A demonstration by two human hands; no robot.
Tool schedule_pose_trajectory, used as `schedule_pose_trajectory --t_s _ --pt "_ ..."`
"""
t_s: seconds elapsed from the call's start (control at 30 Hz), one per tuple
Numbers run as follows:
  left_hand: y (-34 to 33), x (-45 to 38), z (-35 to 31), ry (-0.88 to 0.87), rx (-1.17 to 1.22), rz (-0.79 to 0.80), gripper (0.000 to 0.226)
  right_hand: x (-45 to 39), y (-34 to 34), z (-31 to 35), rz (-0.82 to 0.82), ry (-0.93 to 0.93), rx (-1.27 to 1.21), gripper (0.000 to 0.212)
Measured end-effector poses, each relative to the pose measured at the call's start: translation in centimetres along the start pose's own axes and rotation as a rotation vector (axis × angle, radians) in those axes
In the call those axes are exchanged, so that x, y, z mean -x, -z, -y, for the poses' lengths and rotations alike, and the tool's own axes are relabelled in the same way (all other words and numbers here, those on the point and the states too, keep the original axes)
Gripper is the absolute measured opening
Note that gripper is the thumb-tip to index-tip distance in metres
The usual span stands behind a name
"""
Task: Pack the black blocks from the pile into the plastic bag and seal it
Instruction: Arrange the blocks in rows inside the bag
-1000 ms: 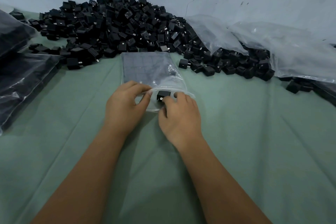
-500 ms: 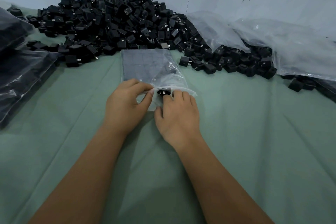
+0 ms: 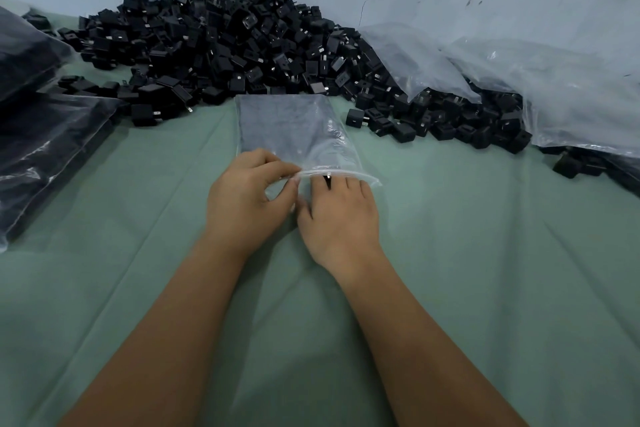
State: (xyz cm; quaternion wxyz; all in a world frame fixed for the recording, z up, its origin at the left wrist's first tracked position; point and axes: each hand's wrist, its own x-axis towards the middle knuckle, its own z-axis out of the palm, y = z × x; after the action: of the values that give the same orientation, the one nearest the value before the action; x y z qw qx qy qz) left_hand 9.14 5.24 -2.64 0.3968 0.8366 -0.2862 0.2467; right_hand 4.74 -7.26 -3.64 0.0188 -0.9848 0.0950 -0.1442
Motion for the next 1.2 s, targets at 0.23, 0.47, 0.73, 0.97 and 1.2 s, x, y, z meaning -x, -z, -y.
schedule_pose_trajectory --t_s 0.23,0.47,0.73,0.97,1.2 --pt "0.0 0.0 0.0 -0.003 0.009 0.008 0.019 -2.3 0.8 0.2 0.038 0.010 0.051 0.039" --pt "-0.1 -0.1 0.1 0.008 0.014 0.031 0.020 -4.3 0.8 0.3 0.107 0.102 0.001 0.019" --pt "-0.5 -0.5 0.8 0.057 -0.029 0.018 0.010 -2.4 1.8 -0.8 -0.535 0.393 -0.122 0.017" --pt "-1.2 -0.7 1.4 0.126 -0.142 0.322 0.012 -8.1 2.1 -8.7 -0.598 -0.131 -0.448 0.031" --pt "-1.4 -1.0 1.8 0.114 -0.130 0.332 0.009 -11.0 -2.5 -13.1 0.033 -0.439 -0.454 0.050"
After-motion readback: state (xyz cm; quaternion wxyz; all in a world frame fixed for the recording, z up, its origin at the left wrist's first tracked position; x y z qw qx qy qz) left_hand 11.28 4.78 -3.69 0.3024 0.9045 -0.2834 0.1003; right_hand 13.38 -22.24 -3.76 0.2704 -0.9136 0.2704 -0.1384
